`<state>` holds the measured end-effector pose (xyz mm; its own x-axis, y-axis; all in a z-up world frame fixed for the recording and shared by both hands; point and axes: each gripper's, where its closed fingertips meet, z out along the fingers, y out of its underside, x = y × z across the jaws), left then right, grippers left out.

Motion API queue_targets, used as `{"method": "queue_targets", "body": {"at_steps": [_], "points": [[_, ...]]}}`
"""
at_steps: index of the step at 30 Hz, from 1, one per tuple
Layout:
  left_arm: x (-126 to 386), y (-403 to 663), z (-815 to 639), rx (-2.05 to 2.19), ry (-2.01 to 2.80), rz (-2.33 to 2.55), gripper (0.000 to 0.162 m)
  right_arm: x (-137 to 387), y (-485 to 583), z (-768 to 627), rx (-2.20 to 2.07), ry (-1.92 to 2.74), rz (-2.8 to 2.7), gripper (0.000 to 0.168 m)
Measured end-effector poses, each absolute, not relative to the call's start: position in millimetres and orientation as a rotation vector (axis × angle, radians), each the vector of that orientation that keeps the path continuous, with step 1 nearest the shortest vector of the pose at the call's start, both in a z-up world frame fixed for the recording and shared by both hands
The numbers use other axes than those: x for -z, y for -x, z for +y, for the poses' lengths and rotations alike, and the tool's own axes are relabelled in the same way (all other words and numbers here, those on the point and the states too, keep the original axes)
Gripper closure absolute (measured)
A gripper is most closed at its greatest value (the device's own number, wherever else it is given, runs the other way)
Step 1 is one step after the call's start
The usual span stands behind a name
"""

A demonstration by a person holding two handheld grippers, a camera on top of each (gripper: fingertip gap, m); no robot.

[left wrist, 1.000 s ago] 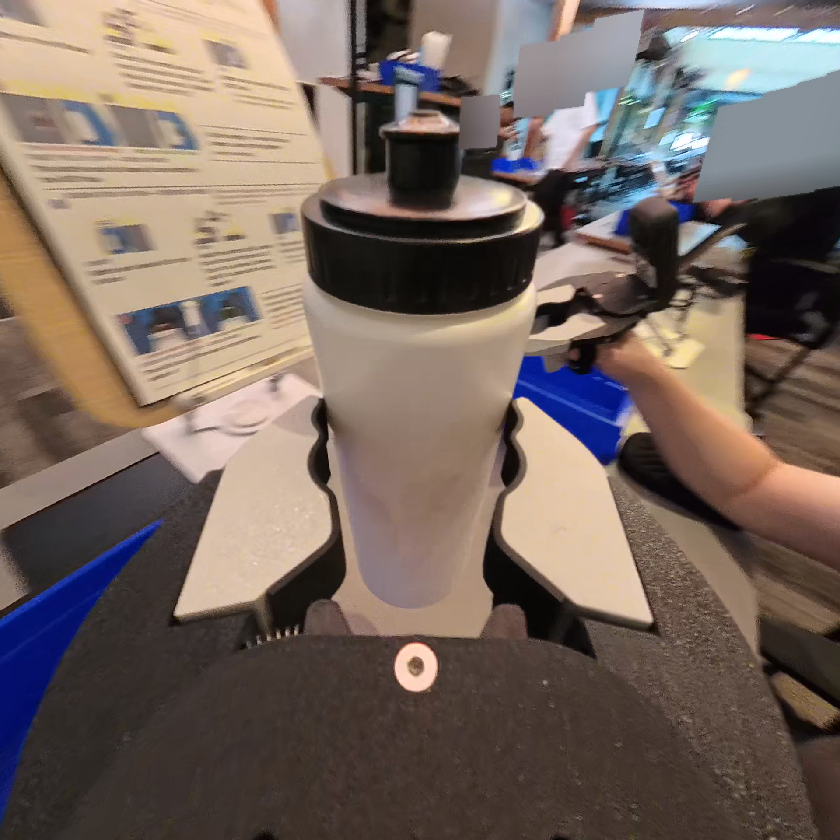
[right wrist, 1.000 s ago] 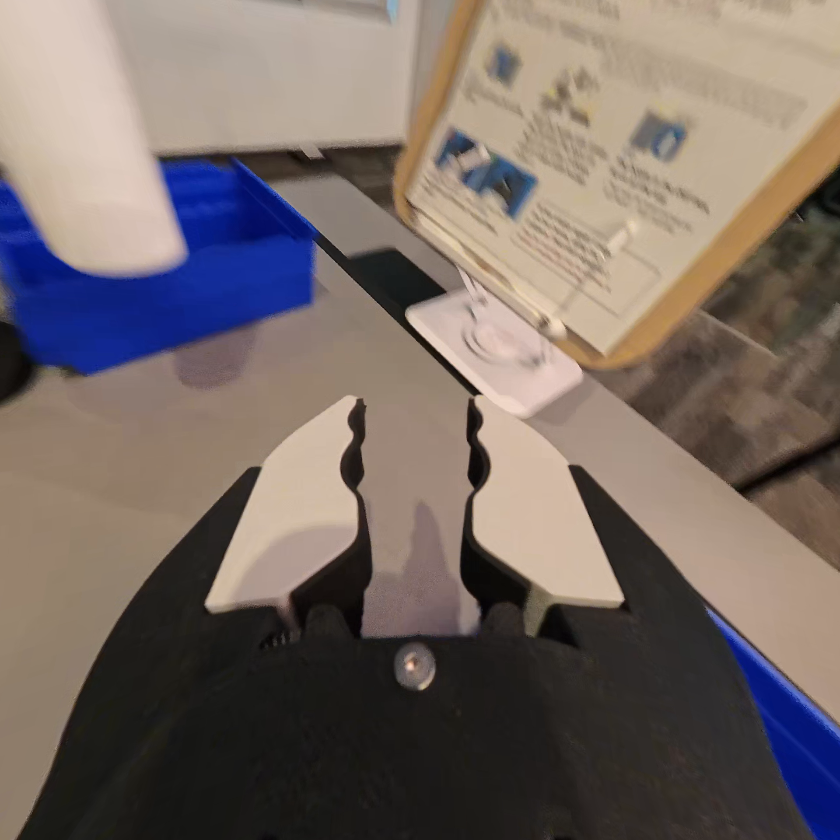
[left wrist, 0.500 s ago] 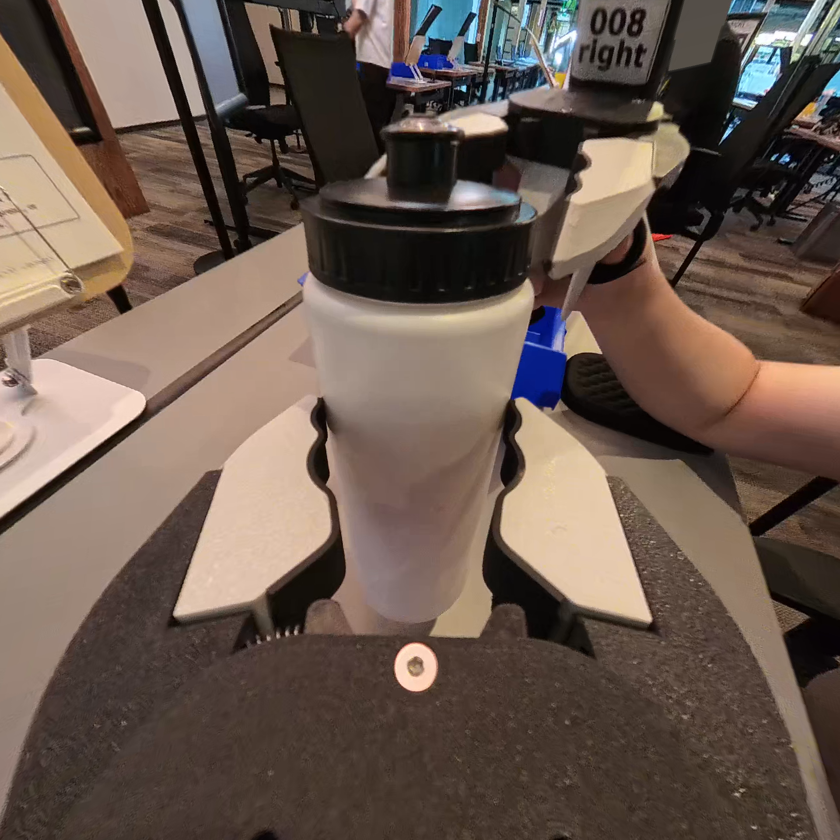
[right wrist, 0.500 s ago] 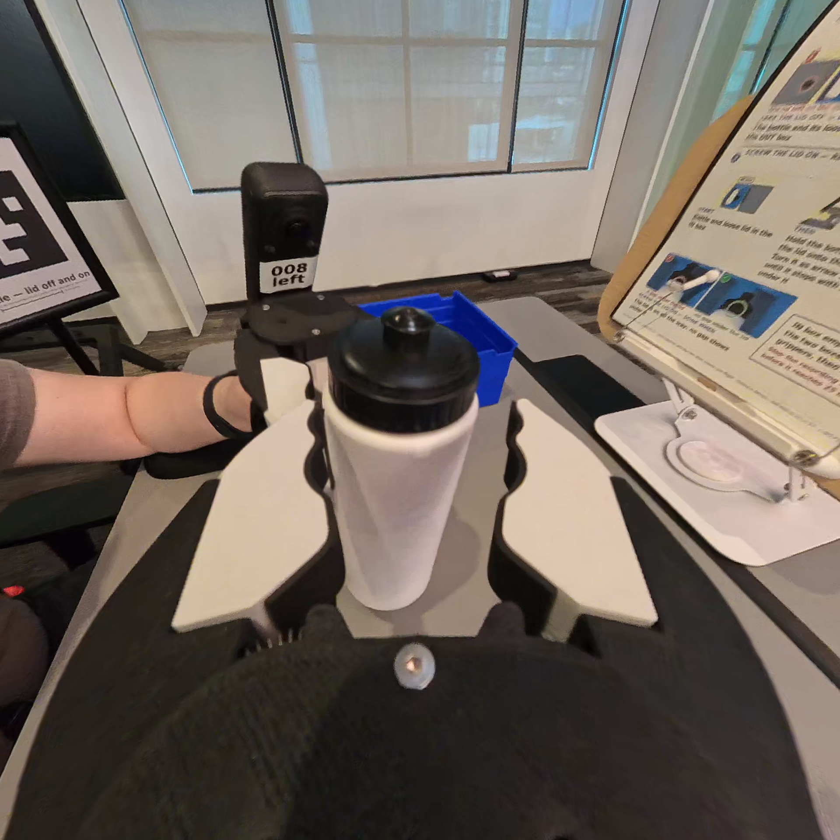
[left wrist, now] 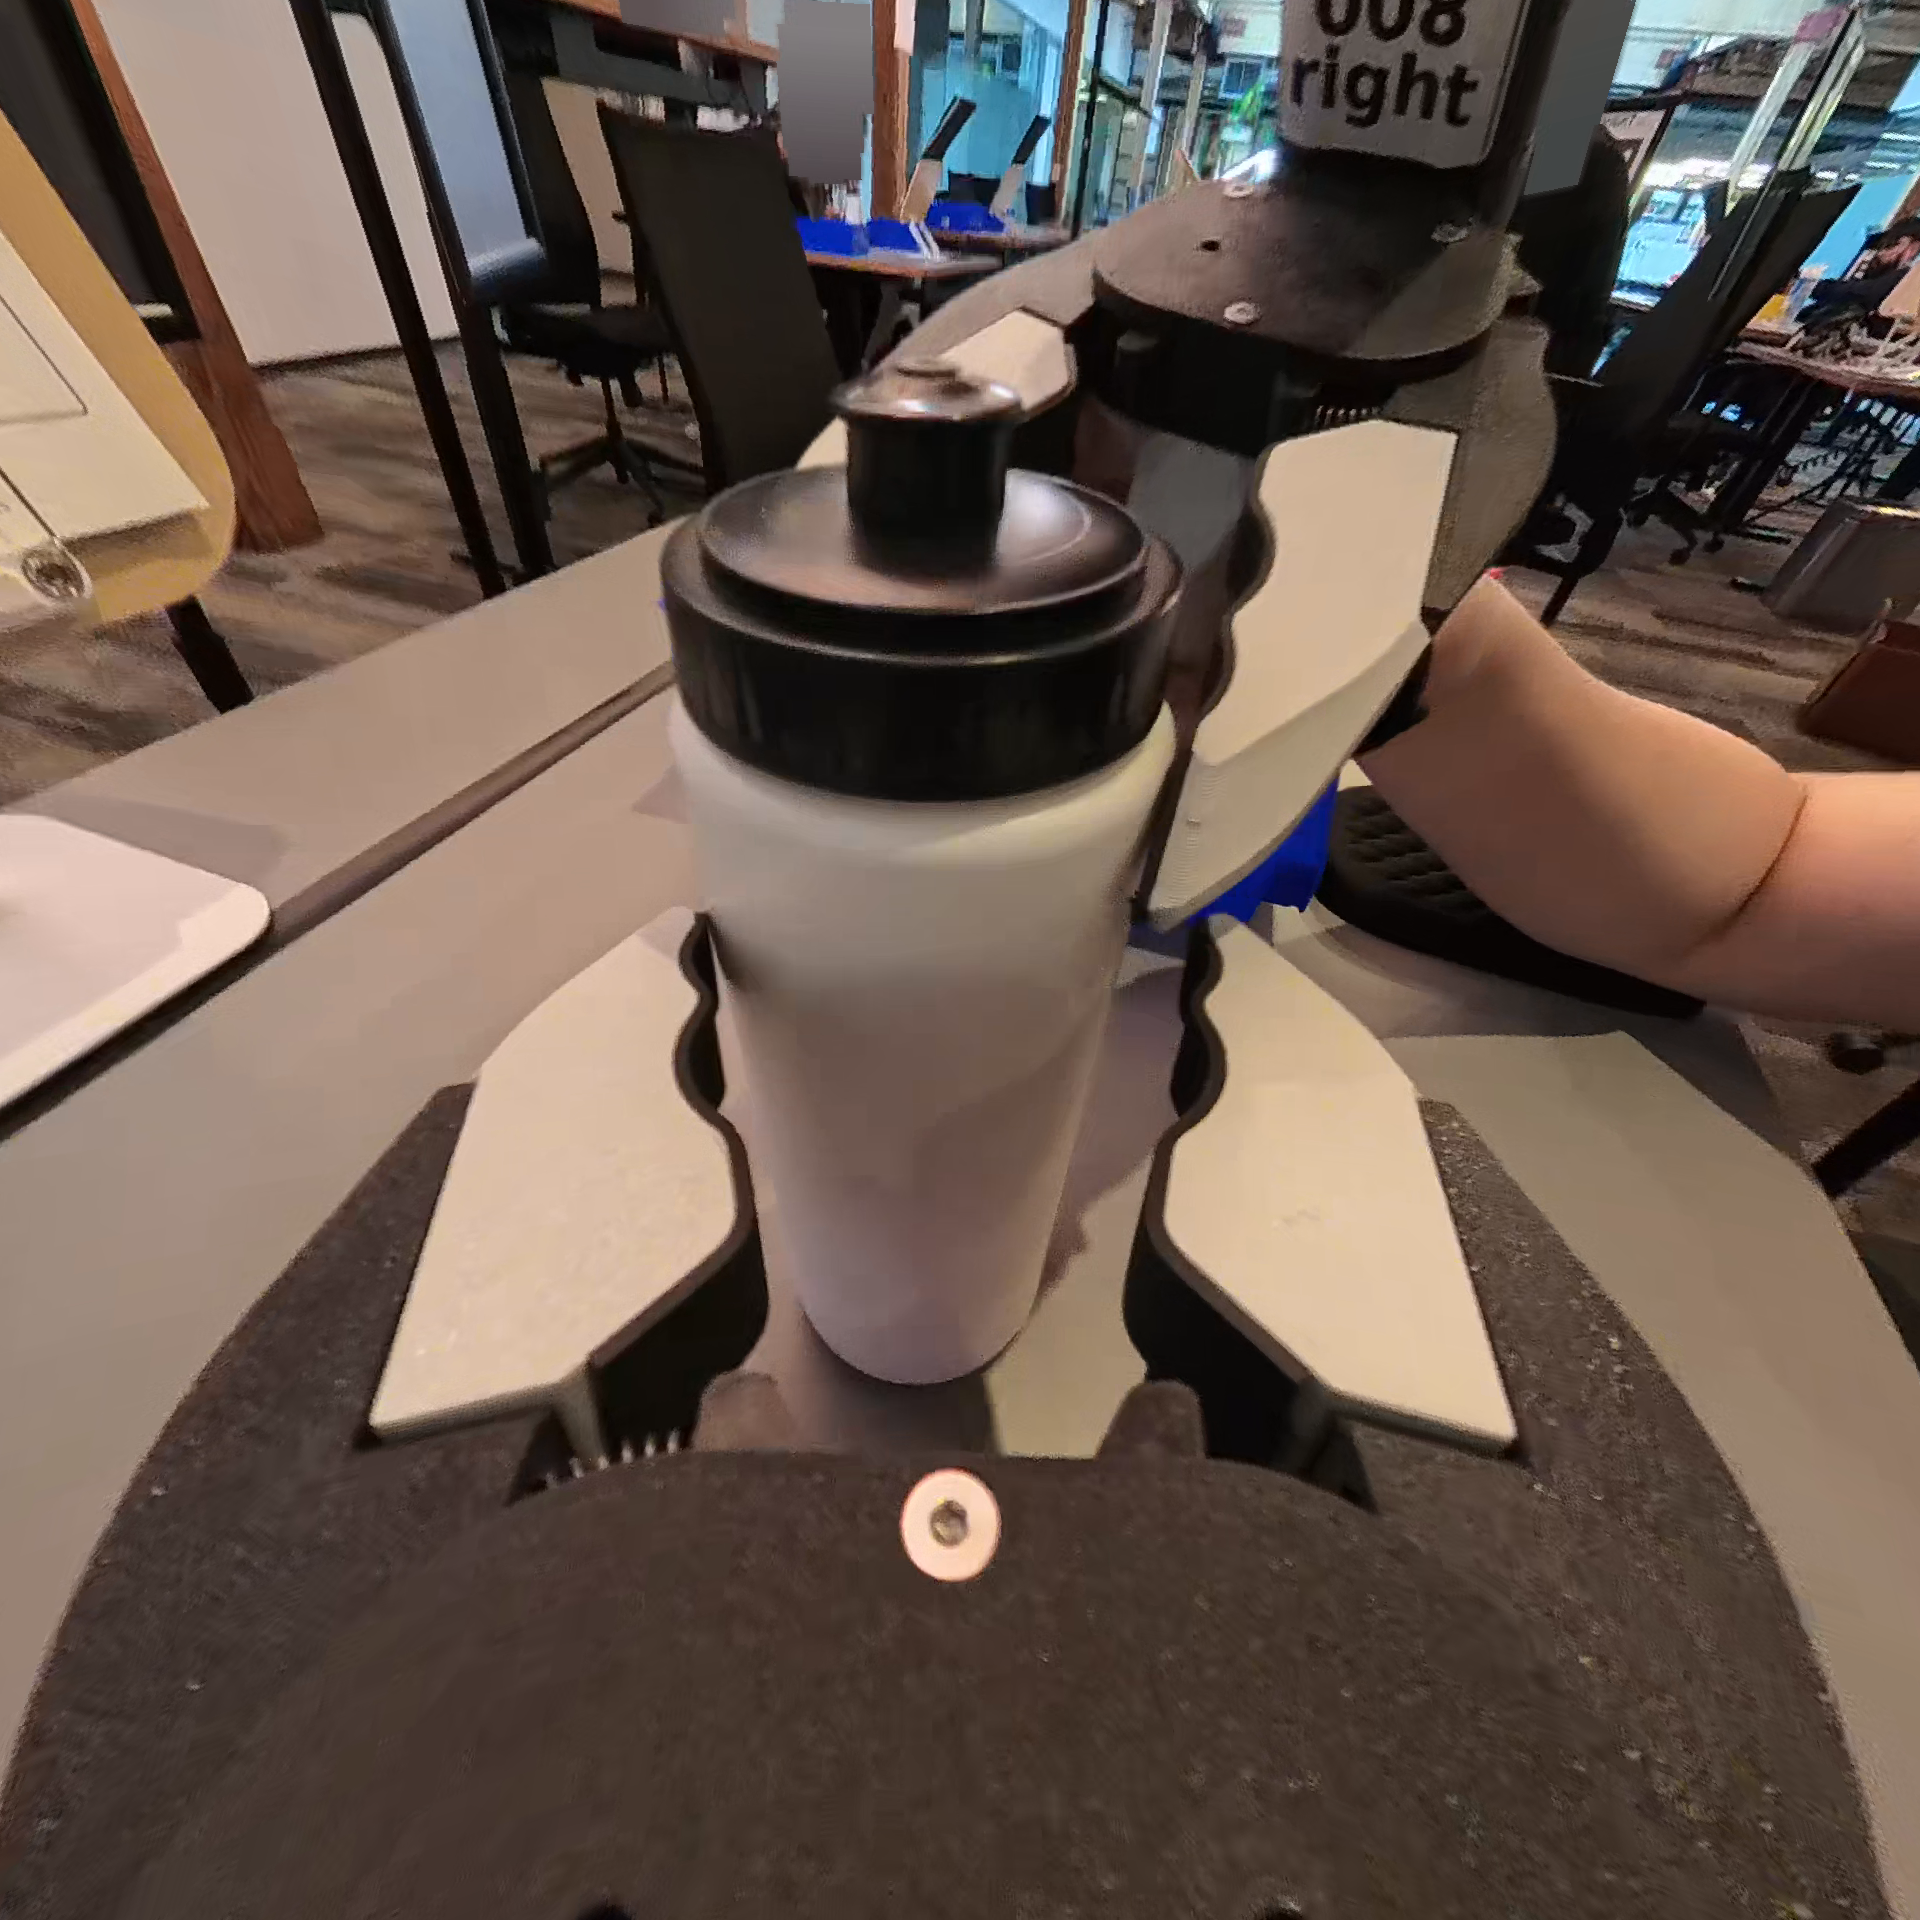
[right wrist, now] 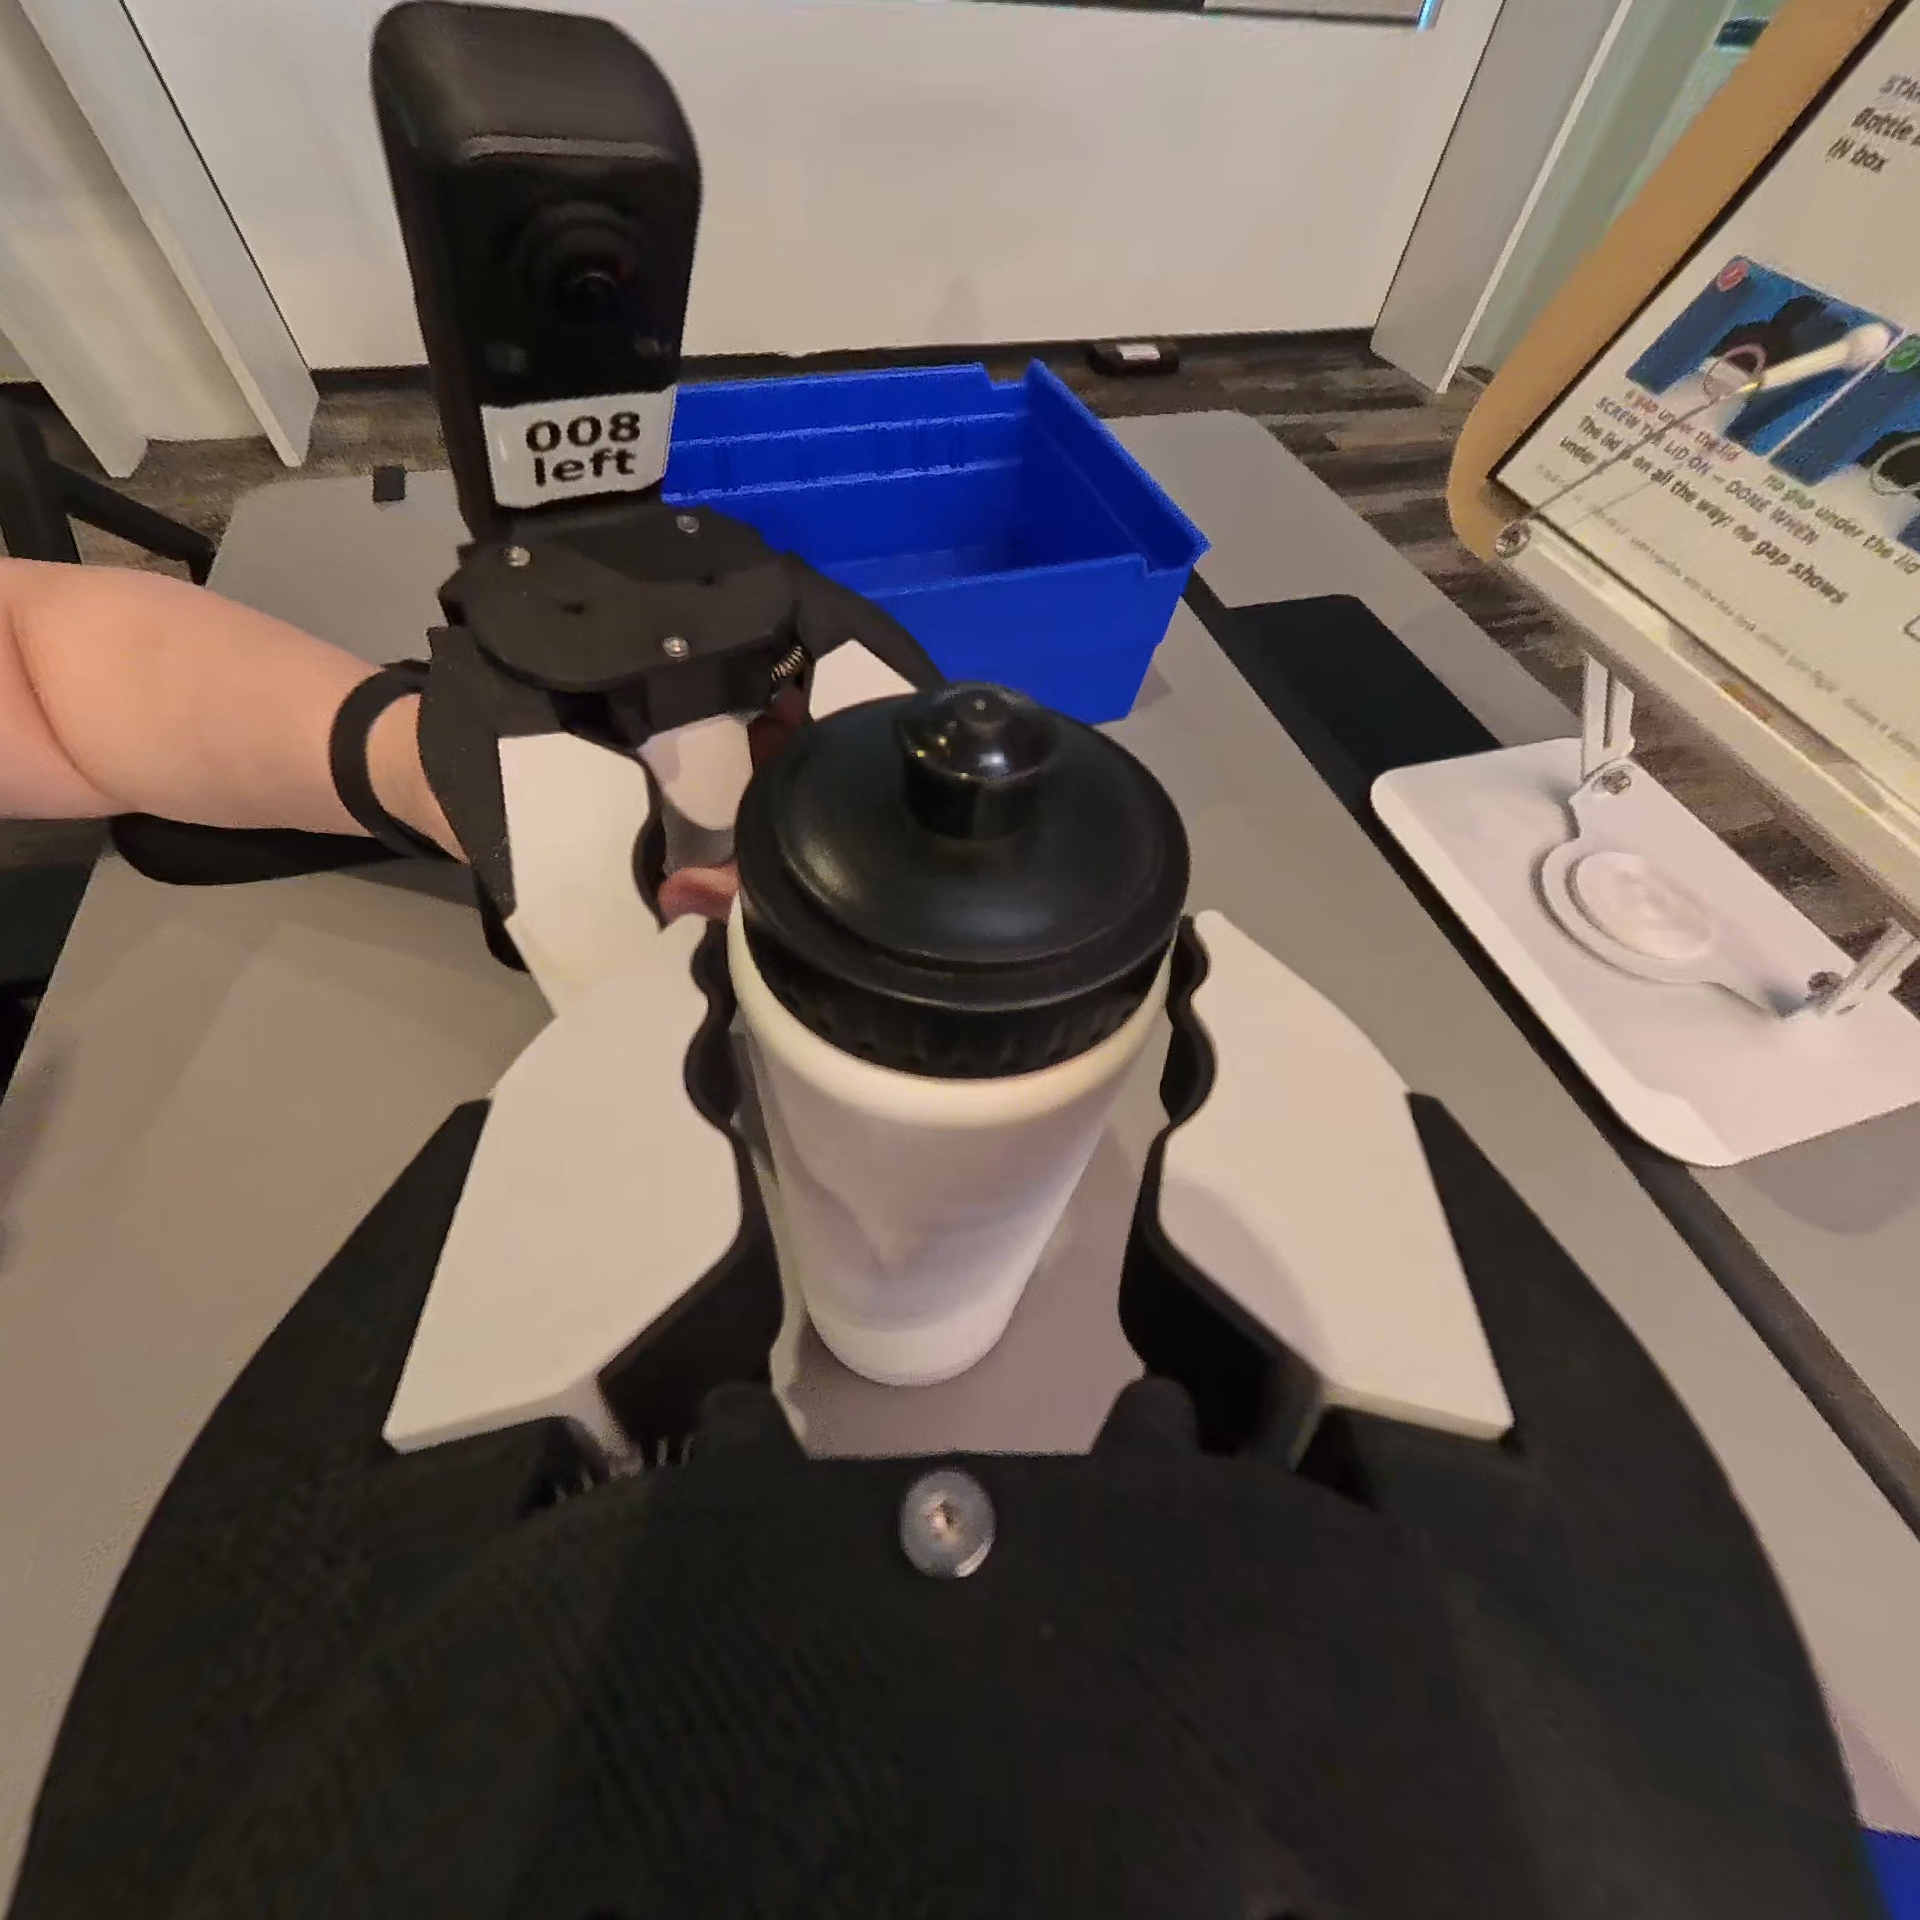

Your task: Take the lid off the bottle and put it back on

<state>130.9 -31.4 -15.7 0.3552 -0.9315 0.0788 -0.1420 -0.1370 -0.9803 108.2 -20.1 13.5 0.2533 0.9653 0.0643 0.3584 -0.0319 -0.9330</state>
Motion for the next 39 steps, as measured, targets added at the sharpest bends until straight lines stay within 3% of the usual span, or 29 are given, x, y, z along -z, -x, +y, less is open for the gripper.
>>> {"method": "queue_targets", "body": {"at_steps": [4, 12, 20, 23, 39], "points": [[12, -127, -28, 0.84, 1.458, 0.95, 0.066, -14, -107, -16, -0.785, 1.535, -1.249, 0.086], [11, -122, -17, 0.738, 1.413, 0.884, 0.075, -16, -98, -10, -0.824, 1.481, -1.147, 0.087], [14, -122, -3, 0.761, 1.473, 0.803, 0.067, -17, -96, -8, -0.839, 1.472, -1.118, 0.086], [15, -127, -6, 0.799, 1.473, 0.802, 0.079, -17, -96, -7, -0.837, 1.473, -1.105, 0.086], [17, -122, 4, 0.674, 1.528, 0.798, 0.076, -25, -96, -6, -0.843, 1.48, -1.021, 0.088]]}}
